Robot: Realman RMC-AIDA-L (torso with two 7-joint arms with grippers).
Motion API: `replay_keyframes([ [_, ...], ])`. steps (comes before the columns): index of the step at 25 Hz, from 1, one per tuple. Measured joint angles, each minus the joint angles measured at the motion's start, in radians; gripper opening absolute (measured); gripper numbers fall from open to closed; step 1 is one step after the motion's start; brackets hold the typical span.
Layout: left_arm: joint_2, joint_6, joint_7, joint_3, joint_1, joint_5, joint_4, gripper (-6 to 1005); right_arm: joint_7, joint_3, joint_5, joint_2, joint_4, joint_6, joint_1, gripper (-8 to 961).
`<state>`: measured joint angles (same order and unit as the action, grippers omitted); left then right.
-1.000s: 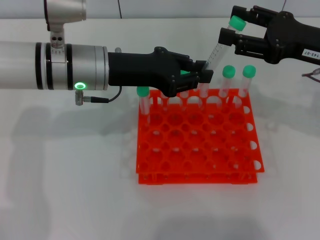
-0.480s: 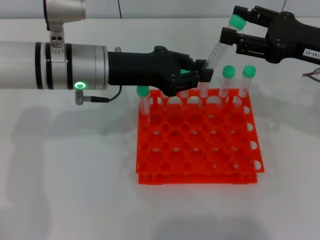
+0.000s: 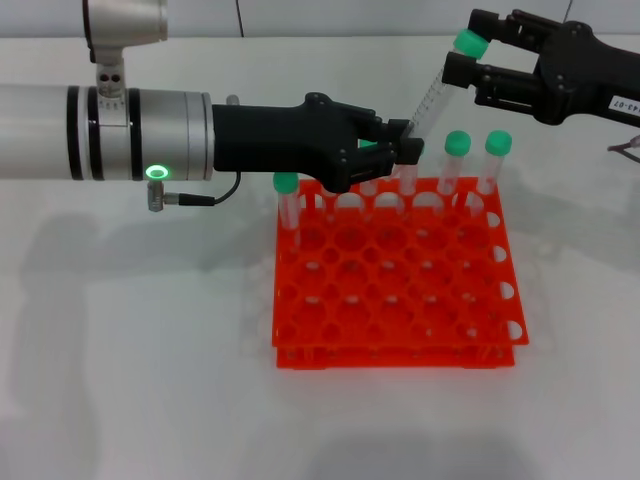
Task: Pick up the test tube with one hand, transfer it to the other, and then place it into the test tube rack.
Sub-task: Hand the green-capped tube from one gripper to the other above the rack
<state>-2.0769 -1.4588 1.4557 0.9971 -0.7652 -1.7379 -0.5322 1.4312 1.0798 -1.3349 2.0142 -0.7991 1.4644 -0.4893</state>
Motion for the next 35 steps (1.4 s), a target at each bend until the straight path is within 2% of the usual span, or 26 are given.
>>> replay_keyframes([
  [29, 0.0, 0.0, -0.003, 0.0, 0.003, 0.0, -0.003, 288, 0.0, -0.001, 0.005, 0.002, 0.007, -0.001, -0.002, 731],
  [34, 0.0, 0.0, -0.002, 0.0, 0.001, 0.0, -0.003, 290, 0.0, -0.001, 0.005, 0.001, 0.008, -0.001, -0.003, 550],
  [35, 0.0, 0.0, -0.002, 0.0, 0.001, 0.0, -0.003, 290, 0.0, -0.001, 0.005, 0.001, 0.009, -0.001, -0.003, 546],
])
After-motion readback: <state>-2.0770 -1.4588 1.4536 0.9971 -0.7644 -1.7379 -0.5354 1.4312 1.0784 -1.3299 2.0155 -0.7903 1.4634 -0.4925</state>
